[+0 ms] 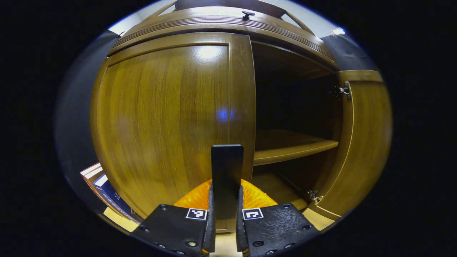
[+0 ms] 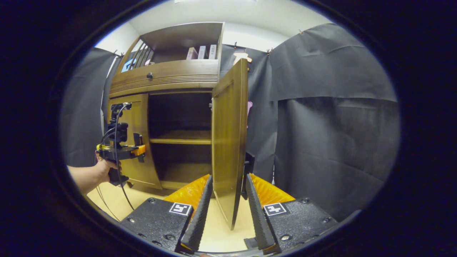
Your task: Open the right door of the double-door shoe cabinet with the right hand, and open the left door with the left hand.
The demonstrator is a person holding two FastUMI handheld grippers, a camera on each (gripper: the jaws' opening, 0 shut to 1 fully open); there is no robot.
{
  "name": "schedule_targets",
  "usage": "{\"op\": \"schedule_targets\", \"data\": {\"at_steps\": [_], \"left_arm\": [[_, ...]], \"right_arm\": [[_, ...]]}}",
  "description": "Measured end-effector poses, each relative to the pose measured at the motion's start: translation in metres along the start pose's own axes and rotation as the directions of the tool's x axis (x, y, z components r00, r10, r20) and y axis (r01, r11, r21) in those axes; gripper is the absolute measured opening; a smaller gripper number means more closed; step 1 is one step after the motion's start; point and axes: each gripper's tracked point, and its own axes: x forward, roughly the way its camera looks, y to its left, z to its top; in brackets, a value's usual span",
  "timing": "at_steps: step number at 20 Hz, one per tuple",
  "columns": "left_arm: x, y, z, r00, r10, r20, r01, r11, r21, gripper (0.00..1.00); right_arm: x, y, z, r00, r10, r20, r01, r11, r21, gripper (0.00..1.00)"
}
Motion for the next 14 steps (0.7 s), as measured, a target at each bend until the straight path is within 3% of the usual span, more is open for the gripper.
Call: {"op": "schedule_targets", "data": {"at_steps": [7,14], "left_arm": [[-0.026,0.001,-0.004,1.000,0.002,0.002,-0.002,1.000,0.003,0.22],[-0.068,0.008,-0.010,1.000,0.016,-0.002,-0.016,1.000,-0.005,0.22]], "right_arm": [[0.009,0.022,-0.004,0.998,0.058,-0.004,-0.058,0.998,-0.013,0.63],[0.018,0.056,-0.004,0.989,0.147,-0.008,-0.147,0.989,-0.032,0.60]]}}
